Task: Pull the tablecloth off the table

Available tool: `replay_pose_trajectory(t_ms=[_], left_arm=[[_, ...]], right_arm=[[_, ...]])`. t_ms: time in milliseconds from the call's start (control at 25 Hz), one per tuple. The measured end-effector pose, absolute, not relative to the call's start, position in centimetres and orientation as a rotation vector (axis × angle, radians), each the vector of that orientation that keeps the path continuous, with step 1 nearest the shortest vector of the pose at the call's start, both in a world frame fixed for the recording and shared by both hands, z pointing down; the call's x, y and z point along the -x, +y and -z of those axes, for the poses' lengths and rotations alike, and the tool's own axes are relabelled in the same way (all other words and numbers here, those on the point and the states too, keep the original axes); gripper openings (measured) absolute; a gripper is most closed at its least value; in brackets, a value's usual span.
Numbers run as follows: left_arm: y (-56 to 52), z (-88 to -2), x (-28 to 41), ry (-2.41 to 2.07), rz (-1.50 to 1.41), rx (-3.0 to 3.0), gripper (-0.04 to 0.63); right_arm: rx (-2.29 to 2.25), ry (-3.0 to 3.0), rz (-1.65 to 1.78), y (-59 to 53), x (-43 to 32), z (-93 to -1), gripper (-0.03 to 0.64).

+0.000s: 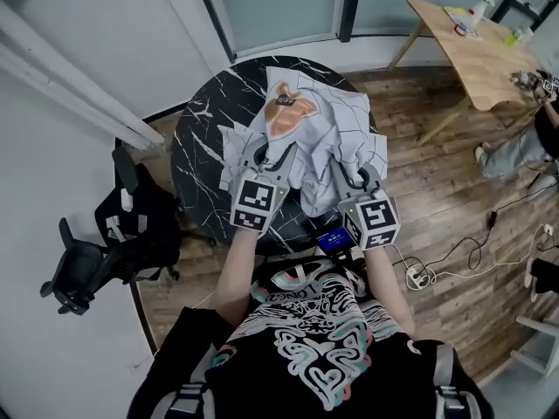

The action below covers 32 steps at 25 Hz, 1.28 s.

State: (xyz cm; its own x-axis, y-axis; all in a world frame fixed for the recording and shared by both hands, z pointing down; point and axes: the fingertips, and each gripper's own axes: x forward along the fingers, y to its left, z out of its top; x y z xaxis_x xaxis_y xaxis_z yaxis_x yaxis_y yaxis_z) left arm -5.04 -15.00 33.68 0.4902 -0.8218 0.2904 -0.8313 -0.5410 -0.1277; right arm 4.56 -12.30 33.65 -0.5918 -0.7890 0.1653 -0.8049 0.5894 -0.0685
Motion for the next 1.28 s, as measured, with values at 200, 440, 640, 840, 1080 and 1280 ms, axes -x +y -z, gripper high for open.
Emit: replay_pose_trajectory(t_ms=[200,440,640,840,1080,1280], left_arm=[[-16.2,-32.9,5.2,-1.502,-0.474,-2.697,0.135],[-16.4,-32.6,5.2,-1.513,-0.464,-2.718,0.135],[-16.4,-32.4,5.3,-1.521,-0.454,-2.722,0.133],[-16.6,-32.6,4.9,-1.516,-0.462,-2.721,0.133],[-16.9,-32.8,5.1,-1.518,-0.472,-2.712,0.133],[-16.9,-33.0,5.0,-1.528,-0.478,-2.705,0.132]], right_arm=[[-1.364,-2.702,-0.177,-13.6,-4.4,-32.9,0.052],[-1.379,-2.712,-0.159,-13.9,-4.3,-32.7,0.051],[-1.383,-2.716,-0.148,-14.0,-4.2,-32.5,0.051],[-1.385,-2.702,-0.133,-14.3,-4.5,-32.8,0.051],[-1.377,-2.704,-0.142,-14.6,-4.3,-33.1,0.048],[-1.363,-2.698,-0.138,-14.8,-4.4,-33.2,0.048]])
